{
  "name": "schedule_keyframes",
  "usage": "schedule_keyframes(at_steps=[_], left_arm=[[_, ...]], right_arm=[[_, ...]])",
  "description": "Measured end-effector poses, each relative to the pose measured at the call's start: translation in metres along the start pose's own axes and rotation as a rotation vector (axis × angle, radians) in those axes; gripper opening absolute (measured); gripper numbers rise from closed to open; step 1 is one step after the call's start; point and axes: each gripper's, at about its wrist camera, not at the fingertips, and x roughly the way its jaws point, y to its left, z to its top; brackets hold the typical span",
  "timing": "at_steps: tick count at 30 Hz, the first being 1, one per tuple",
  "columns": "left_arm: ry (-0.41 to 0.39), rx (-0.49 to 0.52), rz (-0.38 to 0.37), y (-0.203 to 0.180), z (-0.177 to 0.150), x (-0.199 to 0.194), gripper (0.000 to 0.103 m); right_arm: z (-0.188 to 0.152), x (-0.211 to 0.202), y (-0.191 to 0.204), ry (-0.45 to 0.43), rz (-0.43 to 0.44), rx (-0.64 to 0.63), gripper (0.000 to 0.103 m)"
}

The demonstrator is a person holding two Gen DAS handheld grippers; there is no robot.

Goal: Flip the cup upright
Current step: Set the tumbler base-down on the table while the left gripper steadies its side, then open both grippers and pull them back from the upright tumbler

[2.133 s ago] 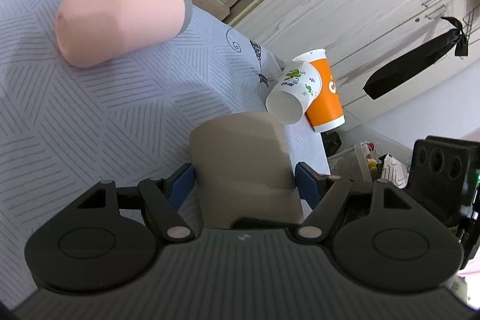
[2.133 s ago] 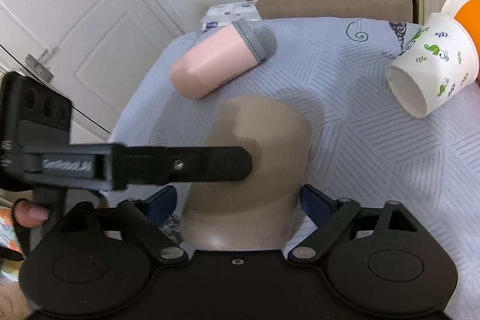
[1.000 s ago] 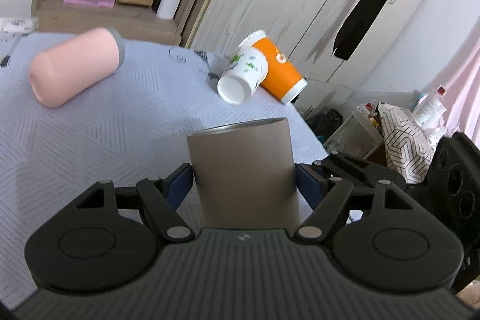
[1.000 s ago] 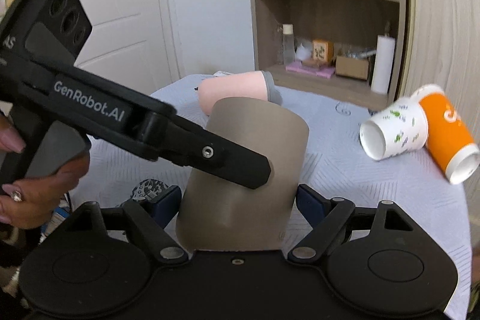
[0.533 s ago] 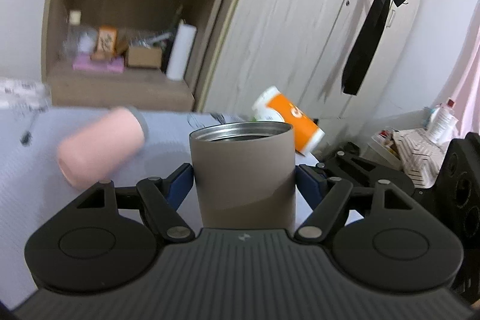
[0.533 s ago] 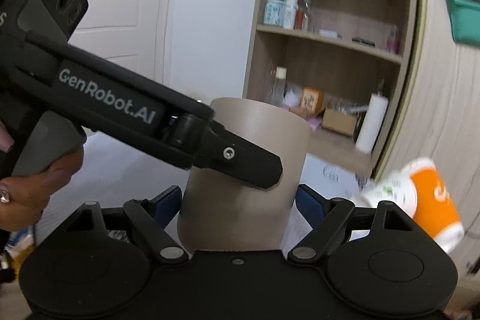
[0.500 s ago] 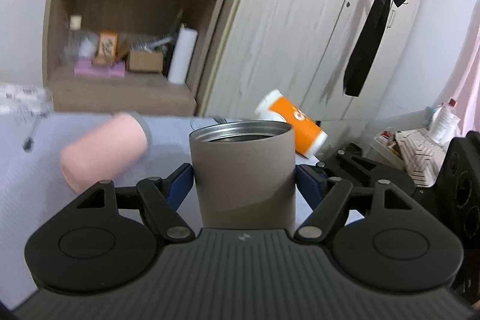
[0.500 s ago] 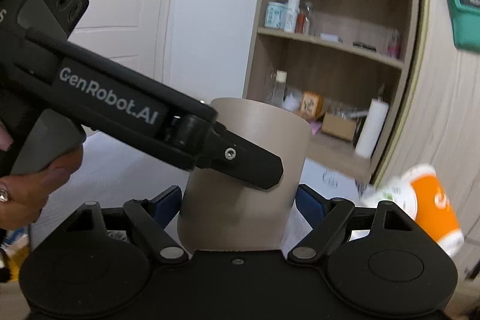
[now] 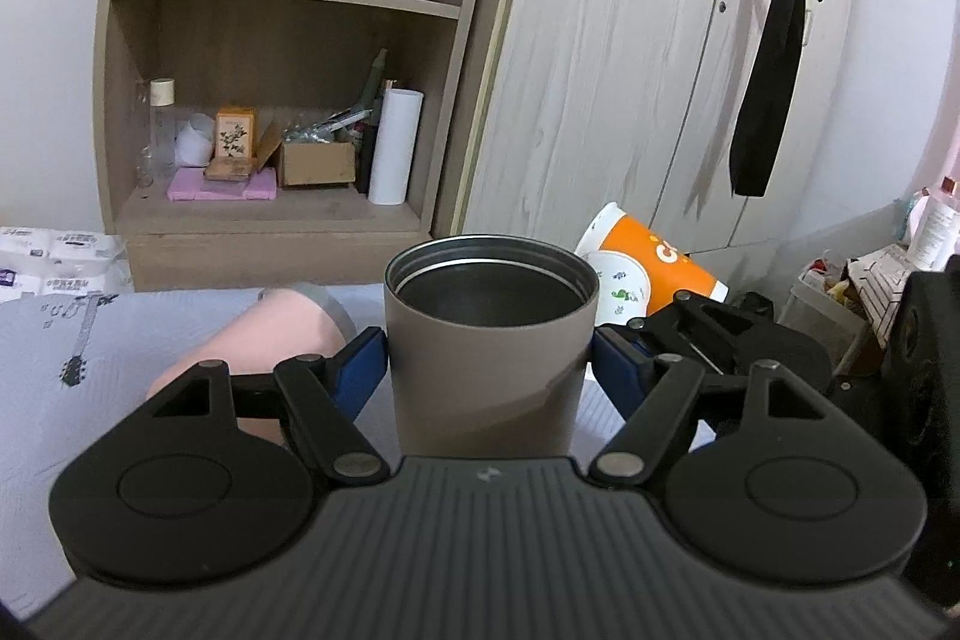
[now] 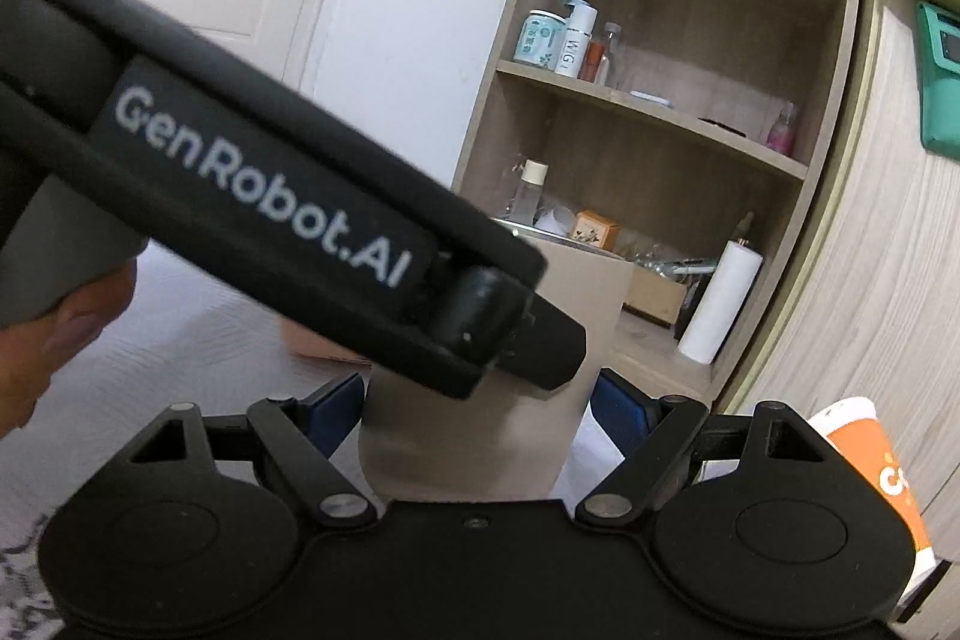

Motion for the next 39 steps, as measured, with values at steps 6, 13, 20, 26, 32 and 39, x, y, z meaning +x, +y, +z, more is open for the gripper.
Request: schedule_keyframes(at_steps=[6,13,20,26,32,39], left_arm=[[-0.012,0.055,-0.014,-0.003,-0.002,0.012,0.073],[0.002,0.119,-0.001,-0.012,-0.007,0.018,0.072],[0.014,0.118,0.0,-0.014,-0.012,0.023,0.072],[0.015,0.133,0.006,-0.018,-0.01,0.027,0.072],[0.034,0.116,0.025,-0.022,-0.008,0.025,0.072],[0.044,0.027,0.02,-0.021,-0.006,0.016,0.075]], right_arm=[[-0.01,0.004,-0.014,-0.017,-0.013,0.063,0.086],[-0.011,0.006,-0.026,-0.021,0.009,0.088,0.082],[-0.01,0.011,-0.031,0.025,0.023,0.121,0.082],[-0.01,0.014,-0.038,0.04,0.036,0.183,0.082],[-0.006,0.012,-0.033,0.043,0.017,0.144,0.084],[-0.01,-0.001,-0.029,0.056,-0.005,0.158,0.085]])
